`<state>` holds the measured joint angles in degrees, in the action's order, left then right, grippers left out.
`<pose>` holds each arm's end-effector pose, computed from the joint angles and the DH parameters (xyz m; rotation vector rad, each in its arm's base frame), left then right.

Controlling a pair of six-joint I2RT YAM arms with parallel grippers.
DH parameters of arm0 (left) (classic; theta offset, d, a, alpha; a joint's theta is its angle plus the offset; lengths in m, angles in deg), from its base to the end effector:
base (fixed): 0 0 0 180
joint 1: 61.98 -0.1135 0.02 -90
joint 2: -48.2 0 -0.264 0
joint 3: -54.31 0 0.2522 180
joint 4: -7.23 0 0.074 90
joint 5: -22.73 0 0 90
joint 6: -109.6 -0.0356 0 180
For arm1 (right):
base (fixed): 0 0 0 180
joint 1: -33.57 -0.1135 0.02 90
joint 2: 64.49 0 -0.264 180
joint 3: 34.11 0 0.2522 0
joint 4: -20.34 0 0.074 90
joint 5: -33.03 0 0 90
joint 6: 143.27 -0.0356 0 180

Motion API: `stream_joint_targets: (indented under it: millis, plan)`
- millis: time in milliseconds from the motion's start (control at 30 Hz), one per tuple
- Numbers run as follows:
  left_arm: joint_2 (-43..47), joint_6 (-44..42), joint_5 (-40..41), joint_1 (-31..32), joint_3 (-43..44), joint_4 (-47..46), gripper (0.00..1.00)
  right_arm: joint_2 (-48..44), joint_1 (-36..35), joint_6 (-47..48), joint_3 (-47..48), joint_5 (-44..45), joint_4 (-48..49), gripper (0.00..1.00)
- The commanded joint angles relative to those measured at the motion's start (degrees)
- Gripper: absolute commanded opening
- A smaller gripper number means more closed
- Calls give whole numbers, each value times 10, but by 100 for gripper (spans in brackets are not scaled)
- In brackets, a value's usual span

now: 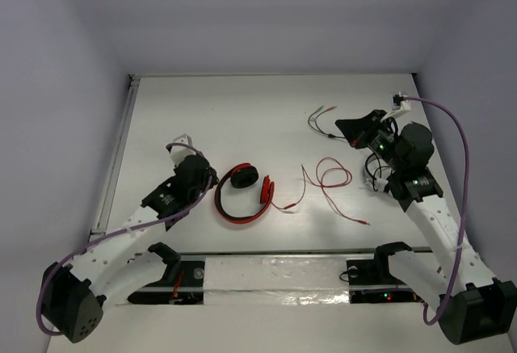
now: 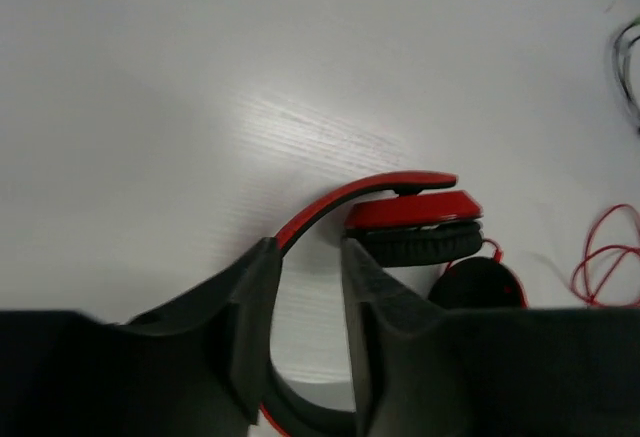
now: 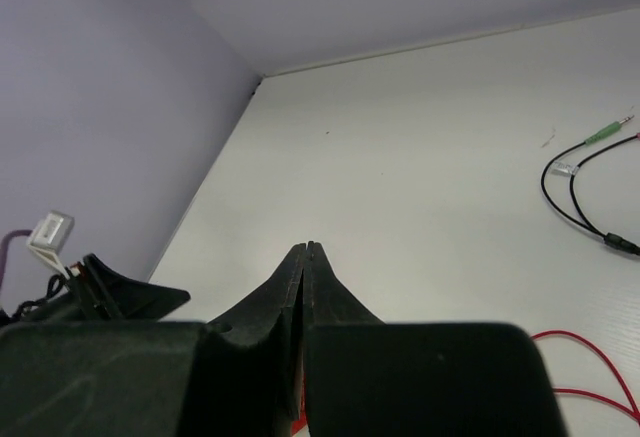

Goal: Wrap the headphones

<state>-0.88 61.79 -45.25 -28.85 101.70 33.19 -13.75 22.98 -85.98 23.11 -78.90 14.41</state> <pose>0.1697 -0.0948 0.2559 -0.3984 2.0040 -0.4376 0.2045 0.0518 0.3474 -0.0002 1.6326 0.8854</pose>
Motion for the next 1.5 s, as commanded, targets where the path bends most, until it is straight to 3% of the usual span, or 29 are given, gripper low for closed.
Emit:
stream_joint_targets:
  millis: [0,67,100,167,333,467,633,800,967,1067,1133,1200,1367,1467]
  plan:
    - [-15,65,72,37,-18,24,33,-2,-10,14,29,11,3,2]
    - [-25,82,79,61,-30,34,48,0,-10,15,31,10,2,12]
    - [-33,99,82,68,-38,43,52,4,-10,17,34,9,-1,24]
    - [-41,117,89,79,-43,57,59,7,-10,18,35,10,-3,33]
    - [-62,155,88,107,-64,76,58,13,-15,21,38,17,-11,37]
    - [-98,162,69,120,-73,59,54,13,-15,22,39,22,-12,37]
    - [-144,159,72,128,-63,42,41,18,-15,23,41,22,-15,37]
    - [-175,120,98,128,-31,12,10,19,-21,23,41,23,-16,37]
    - [-293,3,165,128,74,-3,8,23,-21,22,40,23,-12,37]
    - [-372,-48,212,128,141,-13,17,26,-21,21,41,25,-10,37]
    - [-407,-72,240,115,160,-29,40,27,-21,21,39,33,-12,37]
    - [-423,-81,239,97,187,-29,51,26,-21,21,40,38,-13,37]
    - [-408,-99,164,11,177,-87,62,26,-26,20,38,44,-14,36]
    - [-352,-89,128,11,147,-95,64,27,-26,22,40,45,-16,36]
